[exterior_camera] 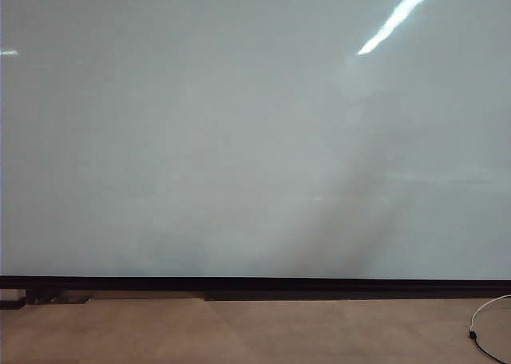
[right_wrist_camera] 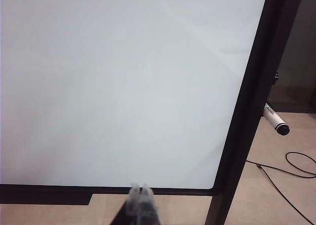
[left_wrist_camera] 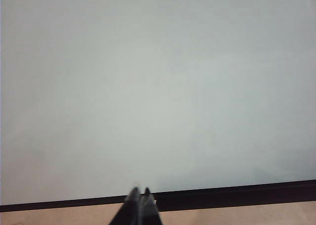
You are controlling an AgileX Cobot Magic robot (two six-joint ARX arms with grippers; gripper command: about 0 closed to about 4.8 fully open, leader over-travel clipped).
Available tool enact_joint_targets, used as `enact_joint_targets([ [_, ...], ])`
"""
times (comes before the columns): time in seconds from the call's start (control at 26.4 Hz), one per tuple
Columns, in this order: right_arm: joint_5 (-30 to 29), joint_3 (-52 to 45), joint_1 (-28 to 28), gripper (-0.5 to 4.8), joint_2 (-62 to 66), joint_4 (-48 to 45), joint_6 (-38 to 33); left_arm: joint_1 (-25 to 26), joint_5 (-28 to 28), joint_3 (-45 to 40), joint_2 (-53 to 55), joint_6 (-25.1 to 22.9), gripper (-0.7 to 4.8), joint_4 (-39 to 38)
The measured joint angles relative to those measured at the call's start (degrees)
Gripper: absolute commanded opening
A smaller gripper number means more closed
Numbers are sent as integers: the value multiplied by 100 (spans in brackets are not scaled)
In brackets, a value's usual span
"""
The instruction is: Pick up the pen on the shelf to the right of the whiteboard and draw a straight line.
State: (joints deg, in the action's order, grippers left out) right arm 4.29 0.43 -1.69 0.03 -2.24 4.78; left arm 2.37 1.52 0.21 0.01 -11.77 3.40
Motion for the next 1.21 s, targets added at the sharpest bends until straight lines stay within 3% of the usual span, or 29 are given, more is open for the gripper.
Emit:
enact_joint_targets([
  [0.64,-81,0,0,0,0,-4,-96,-2,-2,0,0,7,-5,0],
  [0.87,-258,0,4,0,0,-400,-304,-2,-22,0,0,455,-5,-39],
  [1.02,-267,20,439,5,0,-774,-284,-2,-160,0,0,520,-5,-208],
  [1.06,-291,138,800,5,2,-699,-391,0,-295,0,0,520,-5,-240],
  [1.21,-1086,492,1729,13,70,-824,-529,-2,-778,0,0,514,-5,-249],
])
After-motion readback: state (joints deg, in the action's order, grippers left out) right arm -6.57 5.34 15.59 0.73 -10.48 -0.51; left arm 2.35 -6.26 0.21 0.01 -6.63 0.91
